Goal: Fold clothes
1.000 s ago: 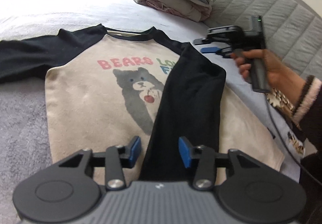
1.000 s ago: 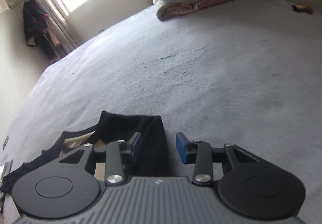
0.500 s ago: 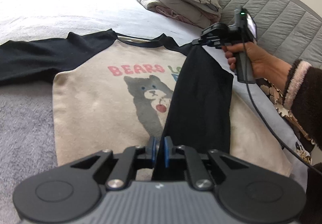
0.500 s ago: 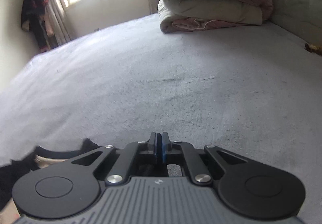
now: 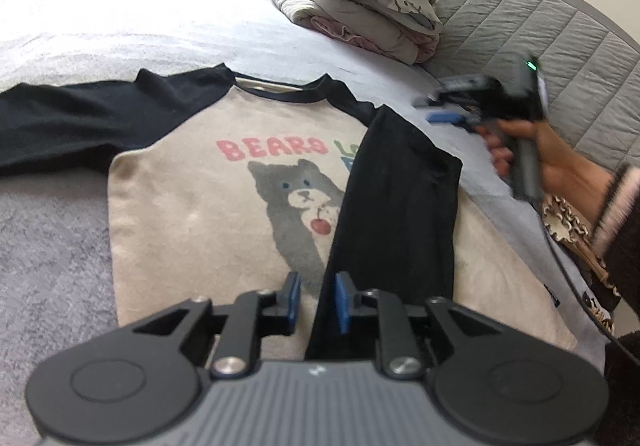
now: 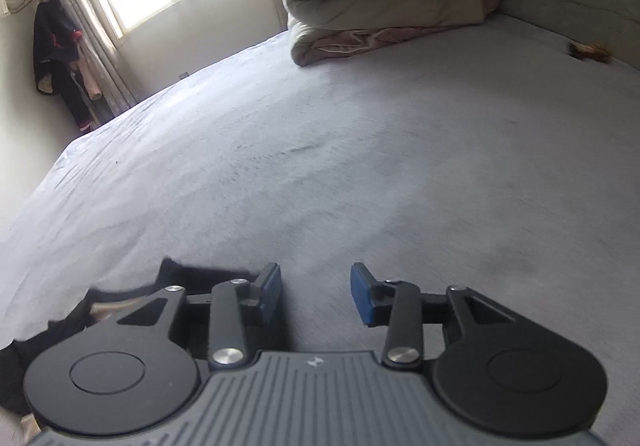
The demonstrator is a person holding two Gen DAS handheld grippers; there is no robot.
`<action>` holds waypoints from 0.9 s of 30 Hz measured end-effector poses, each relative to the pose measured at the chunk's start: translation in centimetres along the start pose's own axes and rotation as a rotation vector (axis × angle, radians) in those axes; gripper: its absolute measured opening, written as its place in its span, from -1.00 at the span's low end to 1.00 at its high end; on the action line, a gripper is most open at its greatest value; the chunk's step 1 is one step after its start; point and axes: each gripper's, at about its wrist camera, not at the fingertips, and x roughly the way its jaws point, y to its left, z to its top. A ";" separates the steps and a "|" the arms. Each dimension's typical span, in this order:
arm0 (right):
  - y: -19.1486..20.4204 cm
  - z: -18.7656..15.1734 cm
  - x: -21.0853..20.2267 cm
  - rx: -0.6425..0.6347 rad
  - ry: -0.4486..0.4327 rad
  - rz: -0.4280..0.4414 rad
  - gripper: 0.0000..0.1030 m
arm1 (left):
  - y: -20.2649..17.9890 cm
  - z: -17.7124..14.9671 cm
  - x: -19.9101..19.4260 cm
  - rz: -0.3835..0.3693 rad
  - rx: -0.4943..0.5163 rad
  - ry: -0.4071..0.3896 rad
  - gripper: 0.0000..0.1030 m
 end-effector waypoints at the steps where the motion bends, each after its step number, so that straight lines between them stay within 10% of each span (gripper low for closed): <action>1: -0.5 -0.7 -0.7 0.005 0.010 0.003 -0.20 | -0.1 0.0 -0.1 0.004 0.004 -0.004 -0.55; 13: -2.5 -7.6 -4.1 0.076 -0.057 0.143 -0.20 | -0.6 -1.2 -0.7 0.016 -0.002 -0.064 -0.51; 18: -3.5 -8.2 -3.3 0.184 -0.085 0.155 -0.77 | -1.0 -2.2 -0.1 0.025 0.036 -0.082 -0.50; 27: -4.1 -8.4 -3.1 0.237 -0.077 0.094 -0.79 | -1.2 -2.8 0.3 0.020 0.079 -0.110 -0.39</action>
